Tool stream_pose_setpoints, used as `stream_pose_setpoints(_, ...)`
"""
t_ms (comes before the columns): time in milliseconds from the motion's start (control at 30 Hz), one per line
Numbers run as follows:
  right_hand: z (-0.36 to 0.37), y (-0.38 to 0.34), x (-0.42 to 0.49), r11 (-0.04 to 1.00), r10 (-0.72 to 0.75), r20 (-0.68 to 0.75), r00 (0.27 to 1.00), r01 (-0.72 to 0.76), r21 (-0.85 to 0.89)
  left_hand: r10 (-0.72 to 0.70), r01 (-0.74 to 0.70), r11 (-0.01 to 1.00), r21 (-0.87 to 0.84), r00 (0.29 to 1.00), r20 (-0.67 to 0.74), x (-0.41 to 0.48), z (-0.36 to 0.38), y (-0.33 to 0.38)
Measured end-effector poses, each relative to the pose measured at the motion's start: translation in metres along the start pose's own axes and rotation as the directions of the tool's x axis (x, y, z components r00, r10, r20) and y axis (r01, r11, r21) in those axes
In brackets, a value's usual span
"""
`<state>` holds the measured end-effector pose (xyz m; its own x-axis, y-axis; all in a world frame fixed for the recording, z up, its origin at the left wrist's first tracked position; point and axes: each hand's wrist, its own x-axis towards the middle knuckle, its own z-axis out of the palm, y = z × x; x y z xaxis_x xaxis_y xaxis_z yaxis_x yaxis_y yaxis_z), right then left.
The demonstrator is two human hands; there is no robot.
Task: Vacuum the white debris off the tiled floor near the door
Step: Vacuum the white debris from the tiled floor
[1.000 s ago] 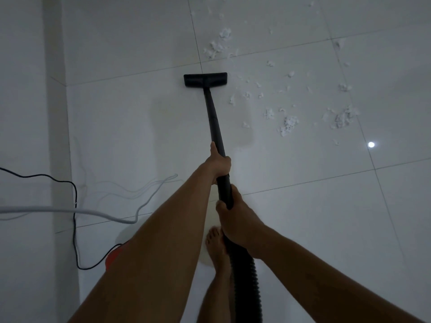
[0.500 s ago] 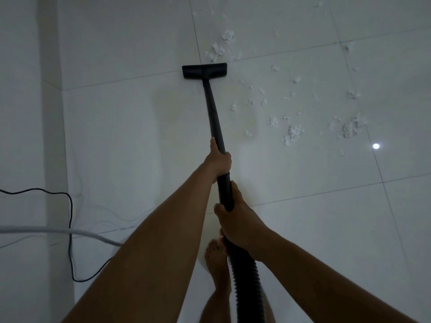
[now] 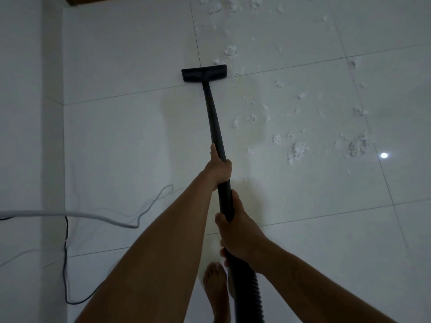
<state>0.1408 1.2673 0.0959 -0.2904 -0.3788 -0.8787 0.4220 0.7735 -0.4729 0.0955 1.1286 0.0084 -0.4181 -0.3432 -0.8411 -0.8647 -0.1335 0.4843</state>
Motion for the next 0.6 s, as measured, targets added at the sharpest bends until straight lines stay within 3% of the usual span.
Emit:
stream_pose_setpoints(300, -0.004, -0.005, 0.015, 1.000, -0.025, 0.011, 1.000, 0.025, 0.007, 0.000, 0.000, 1.000, -0.006, 1.000, -0.008, 0.015, -0.003, 0.005)
stream_pose_setpoints(600, -0.003, 0.007, -0.032, 0.999, 0.012, 0.026, 1.000, -0.011, -0.049, -0.037, 0.038, 0.999, -0.019, 0.999, 0.019, -0.033, 0.008, -0.004)
